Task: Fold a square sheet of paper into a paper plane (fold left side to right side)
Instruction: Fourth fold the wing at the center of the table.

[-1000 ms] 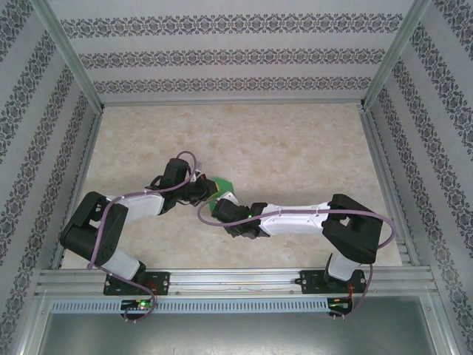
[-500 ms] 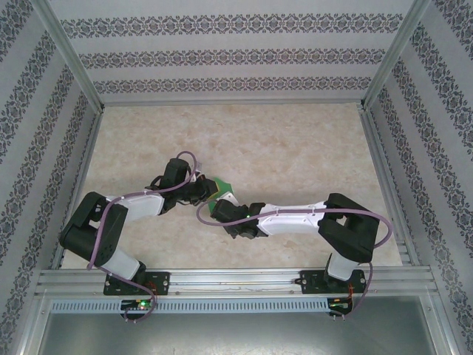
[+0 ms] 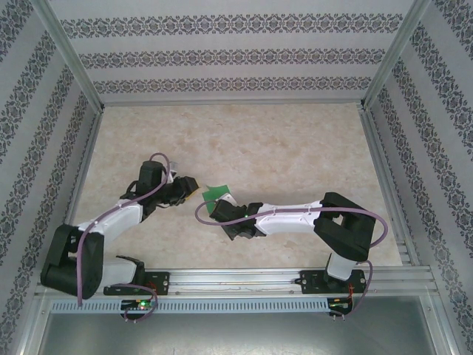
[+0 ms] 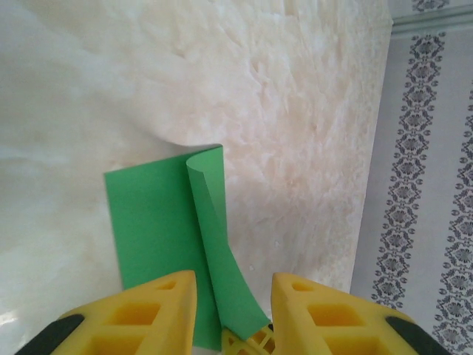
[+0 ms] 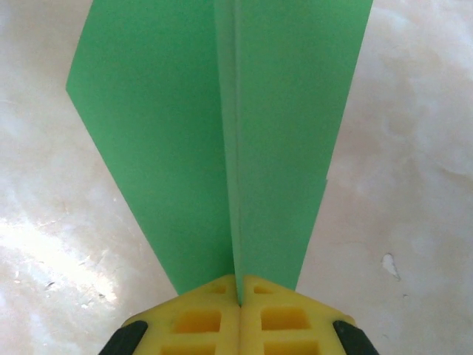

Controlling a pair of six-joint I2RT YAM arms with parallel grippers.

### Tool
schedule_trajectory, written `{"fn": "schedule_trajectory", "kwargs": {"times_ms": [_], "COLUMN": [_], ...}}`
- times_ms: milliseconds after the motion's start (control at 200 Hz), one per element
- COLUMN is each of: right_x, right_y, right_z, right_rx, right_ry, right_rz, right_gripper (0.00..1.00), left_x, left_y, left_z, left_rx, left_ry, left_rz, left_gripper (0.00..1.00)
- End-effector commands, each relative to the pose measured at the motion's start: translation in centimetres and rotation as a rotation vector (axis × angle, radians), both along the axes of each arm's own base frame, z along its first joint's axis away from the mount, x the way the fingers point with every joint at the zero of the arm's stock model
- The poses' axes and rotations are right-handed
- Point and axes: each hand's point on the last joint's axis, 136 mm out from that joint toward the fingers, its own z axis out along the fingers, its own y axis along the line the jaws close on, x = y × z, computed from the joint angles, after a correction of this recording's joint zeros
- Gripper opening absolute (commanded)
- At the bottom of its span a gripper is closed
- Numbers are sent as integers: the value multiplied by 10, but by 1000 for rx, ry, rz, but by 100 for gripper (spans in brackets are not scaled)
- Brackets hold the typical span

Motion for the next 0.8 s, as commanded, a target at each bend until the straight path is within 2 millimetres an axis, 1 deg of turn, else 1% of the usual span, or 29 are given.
{"fn": "schedule_trajectory", "kwargs": {"times_ms": [0,90,185,410,525,655,794], "right_x": [-1,-4,-8,-12,-15,-13,-13], "right_y": [9,14,22,32,36,39,39], "right_z": [10,11,12,14,10,6,2], "right_rx": [92,184,281,411,446,477,487], "right_ry": [67,161,247,374,420,445,463], "right_rz": [-8,3,19,49,55,38,32], "right_gripper": [0,0,0,1,2,2,3], "left_x": [-21,-27,-33,-41,-46,-52,-53], "left_y": [10,13,11,6,2,-1,-6], "left_z": [-3,1,1,-4,-6,-12,-17], "left_rx": [31,50,43,14,-4,-7,-14], "left_ry": [29,25,30,42,51,68,75], "left_rz": [-43,-63,-86,-117,-132,-142,-144], "left_gripper": [33,35,35,36,36,36,36]}}
